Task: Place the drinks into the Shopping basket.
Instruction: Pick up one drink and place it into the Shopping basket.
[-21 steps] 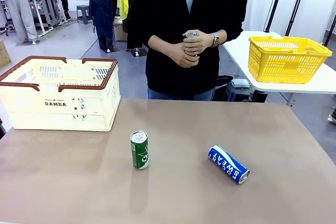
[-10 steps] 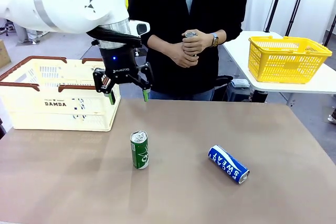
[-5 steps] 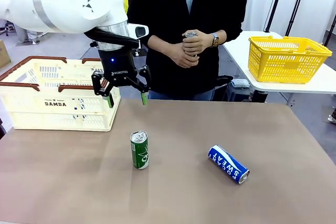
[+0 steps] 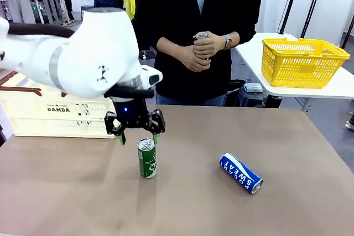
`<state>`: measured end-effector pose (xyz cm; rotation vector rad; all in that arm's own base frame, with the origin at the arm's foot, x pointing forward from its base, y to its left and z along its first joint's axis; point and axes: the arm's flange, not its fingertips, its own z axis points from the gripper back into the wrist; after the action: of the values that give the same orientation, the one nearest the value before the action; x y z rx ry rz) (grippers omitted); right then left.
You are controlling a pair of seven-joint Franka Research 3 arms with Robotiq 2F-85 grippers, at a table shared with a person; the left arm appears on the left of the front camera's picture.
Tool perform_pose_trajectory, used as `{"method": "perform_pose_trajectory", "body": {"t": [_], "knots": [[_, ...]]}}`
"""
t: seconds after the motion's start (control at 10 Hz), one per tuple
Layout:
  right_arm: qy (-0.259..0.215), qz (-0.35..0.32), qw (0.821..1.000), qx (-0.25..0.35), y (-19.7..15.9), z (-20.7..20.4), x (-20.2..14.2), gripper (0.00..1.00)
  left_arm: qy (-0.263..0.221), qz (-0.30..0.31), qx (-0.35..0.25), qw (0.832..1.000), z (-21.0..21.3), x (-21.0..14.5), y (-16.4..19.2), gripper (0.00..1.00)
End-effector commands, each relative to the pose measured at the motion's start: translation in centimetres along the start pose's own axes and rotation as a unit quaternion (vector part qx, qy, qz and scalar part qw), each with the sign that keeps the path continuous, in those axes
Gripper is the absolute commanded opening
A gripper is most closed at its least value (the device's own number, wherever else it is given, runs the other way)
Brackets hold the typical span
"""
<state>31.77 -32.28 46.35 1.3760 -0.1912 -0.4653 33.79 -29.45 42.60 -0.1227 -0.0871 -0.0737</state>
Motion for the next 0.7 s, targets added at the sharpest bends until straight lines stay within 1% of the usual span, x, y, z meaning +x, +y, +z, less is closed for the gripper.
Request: {"method": "perform_pose_trajectory", "body": {"t": [0.0,0.3,0.6], "knots": [[0.003,-0.01,1.0,-0.001,0.4,0.0,-0.3,1.0,-0.016,-0.002,0.003,1.0,-1.9,-0.3,-0.1,1.0],[0.003,-0.01,1.0,-0.001,0.4,0.0,-0.3,1.0,0.011,-0.001,0.018,1.0,-5.1,1.1,-0.5,1.0],[0.003,-0.01,1.0,-0.001,0.4,0.0,-0.3,1.0,0.008,-0.008,0.019,1.0,-6.2,1.5,-0.8,1.0]]}}
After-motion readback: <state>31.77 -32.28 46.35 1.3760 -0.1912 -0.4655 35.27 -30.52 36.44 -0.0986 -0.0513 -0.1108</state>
